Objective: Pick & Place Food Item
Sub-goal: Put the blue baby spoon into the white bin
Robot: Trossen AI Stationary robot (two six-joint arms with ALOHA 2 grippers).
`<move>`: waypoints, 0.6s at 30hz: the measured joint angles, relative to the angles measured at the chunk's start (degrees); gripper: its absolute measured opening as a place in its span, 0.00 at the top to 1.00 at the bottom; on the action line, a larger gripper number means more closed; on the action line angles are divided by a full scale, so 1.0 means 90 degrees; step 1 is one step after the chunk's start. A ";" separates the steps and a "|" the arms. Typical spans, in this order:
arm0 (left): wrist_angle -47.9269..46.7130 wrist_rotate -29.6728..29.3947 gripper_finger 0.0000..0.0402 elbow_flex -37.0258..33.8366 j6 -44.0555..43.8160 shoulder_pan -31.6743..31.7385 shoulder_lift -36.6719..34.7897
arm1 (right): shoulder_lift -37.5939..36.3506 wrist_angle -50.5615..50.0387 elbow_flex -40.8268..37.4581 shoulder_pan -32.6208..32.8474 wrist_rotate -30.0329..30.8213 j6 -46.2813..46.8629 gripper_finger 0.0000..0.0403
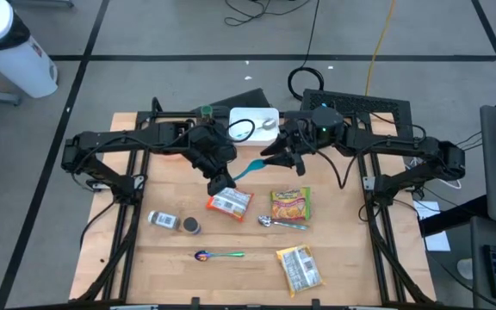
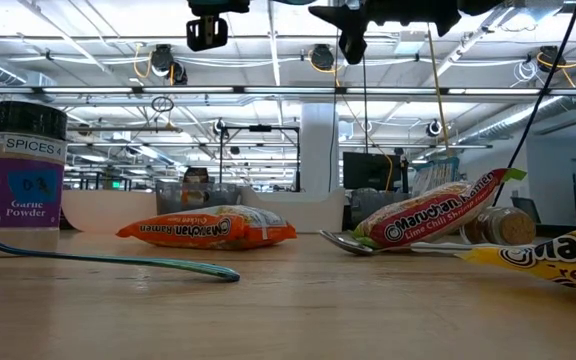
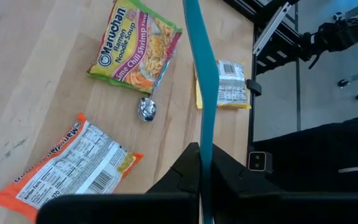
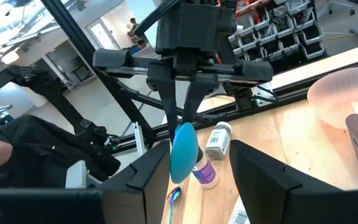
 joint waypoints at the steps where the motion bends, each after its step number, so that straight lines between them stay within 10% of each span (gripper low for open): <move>1: 0.0001 -0.0004 0.98 0.0000 0.0000 0.0002 0.0000 | 0.0000 0.0000 0.0000 0.0000 0.0000 -0.0002 0.63; 18: 0.0040 -0.0185 0.97 0.0000 0.0005 0.0007 0.0002 | 0.0000 -0.0005 0.0000 0.0002 -0.0005 -0.0029 0.82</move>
